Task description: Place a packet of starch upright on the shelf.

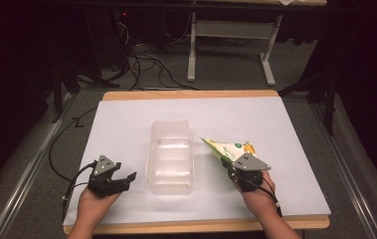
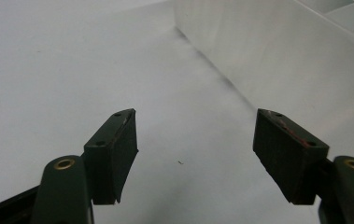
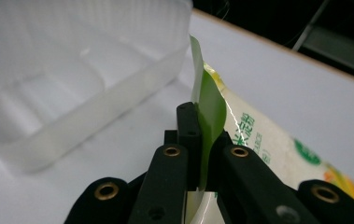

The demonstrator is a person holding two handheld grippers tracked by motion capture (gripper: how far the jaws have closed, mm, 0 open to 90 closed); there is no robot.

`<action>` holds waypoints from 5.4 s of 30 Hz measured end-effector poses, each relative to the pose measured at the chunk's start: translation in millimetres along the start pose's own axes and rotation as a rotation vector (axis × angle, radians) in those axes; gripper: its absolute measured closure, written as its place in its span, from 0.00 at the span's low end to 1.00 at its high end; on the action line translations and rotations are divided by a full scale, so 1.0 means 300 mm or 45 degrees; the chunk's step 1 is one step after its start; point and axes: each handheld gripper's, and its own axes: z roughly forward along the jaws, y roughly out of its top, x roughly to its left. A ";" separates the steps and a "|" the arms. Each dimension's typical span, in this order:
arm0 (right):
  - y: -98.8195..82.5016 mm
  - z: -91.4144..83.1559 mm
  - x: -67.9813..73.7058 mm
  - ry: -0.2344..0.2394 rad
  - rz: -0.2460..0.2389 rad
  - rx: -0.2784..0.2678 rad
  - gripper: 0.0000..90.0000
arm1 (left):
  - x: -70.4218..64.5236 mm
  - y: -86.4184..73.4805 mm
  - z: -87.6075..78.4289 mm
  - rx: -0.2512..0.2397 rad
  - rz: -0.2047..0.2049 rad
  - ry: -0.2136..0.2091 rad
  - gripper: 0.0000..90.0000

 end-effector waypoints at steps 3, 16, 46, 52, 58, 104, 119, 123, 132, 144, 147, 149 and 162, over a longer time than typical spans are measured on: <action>0.055 -0.024 -0.049 -0.029 0.065 -0.107 1.00 | 0.003 0.001 -0.001 -0.002 -0.008 0.002 0.34; 0.256 -0.035 -0.223 -0.153 0.146 -0.321 1.00 | 0.006 0.000 0.000 -0.007 -0.004 -0.004 0.34; 0.099 -0.016 -0.136 0.040 0.186 -0.275 0.83 | -0.002 -0.001 -0.004 -0.005 0.001 -0.003 0.34; 0.085 0.011 -0.138 0.053 0.193 -0.211 0.86 | -0.001 0.000 -0.007 -0.011 -0.002 -0.005 0.34; 0.075 0.020 -0.174 0.028 0.251 -0.201 0.87 | -0.001 -0.001 -0.009 -0.016 -0.003 0.001 0.34; 0.176 -0.063 -0.226 0.277 0.190 -0.353 0.99 | 0.007 -0.004 -0.022 -0.031 -0.019 0.004 0.34; 0.330 0.006 -0.180 0.548 0.097 -0.418 0.99 | 0.010 -0.005 -0.024 -0.035 -0.018 0.008 0.34; 0.348 0.035 -0.164 0.594 0.075 -0.417 0.99 | 0.012 -0.007 -0.025 -0.031 -0.016 0.011 0.34; 0.397 0.111 -0.102 0.725 0.000 -0.399 0.99 | 0.012 -0.010 -0.021 -0.017 -0.023 0.024 0.34; 0.432 0.188 -0.044 0.848 -0.048 -0.394 0.99 | 0.016 -0.018 -0.026 -0.017 -0.037 0.050 0.34; 0.439 0.208 -0.038 0.875 -0.054 -0.391 0.99 | 0.015 -0.019 -0.027 -0.014 -0.036 0.056 0.34; 0.444 0.220 -0.035 0.886 -0.066 -0.379 0.99 | 0.014 -0.019 -0.028 -0.011 -0.036 0.056 0.34; 0.431 0.285 -0.023 0.910 -0.056 -0.319 0.99 | 0.017 -0.021 -0.031 -0.013 -0.039 0.054 0.34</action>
